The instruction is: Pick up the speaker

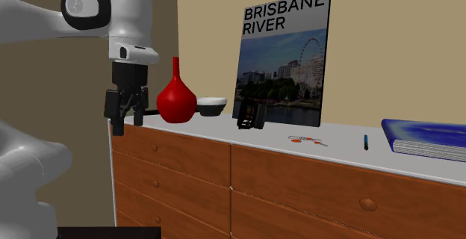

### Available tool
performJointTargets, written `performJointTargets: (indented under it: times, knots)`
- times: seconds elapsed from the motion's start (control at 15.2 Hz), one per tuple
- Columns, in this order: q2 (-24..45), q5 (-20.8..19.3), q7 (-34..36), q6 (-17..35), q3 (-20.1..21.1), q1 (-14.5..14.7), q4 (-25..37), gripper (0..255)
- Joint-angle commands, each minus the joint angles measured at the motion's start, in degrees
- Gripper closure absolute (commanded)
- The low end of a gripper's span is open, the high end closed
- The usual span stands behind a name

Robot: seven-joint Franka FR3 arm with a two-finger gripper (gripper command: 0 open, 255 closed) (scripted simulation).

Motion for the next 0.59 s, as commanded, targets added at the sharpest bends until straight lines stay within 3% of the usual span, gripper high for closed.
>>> performJointTargets:
  times: [0.0,0.53]
  knots:
    - [0.00,0.00,0.00,0.00,0.00,0.00,0.00,0]
    - [12.58,-1.18,-9.44,10.76,1.02,4.97,8.16,0]
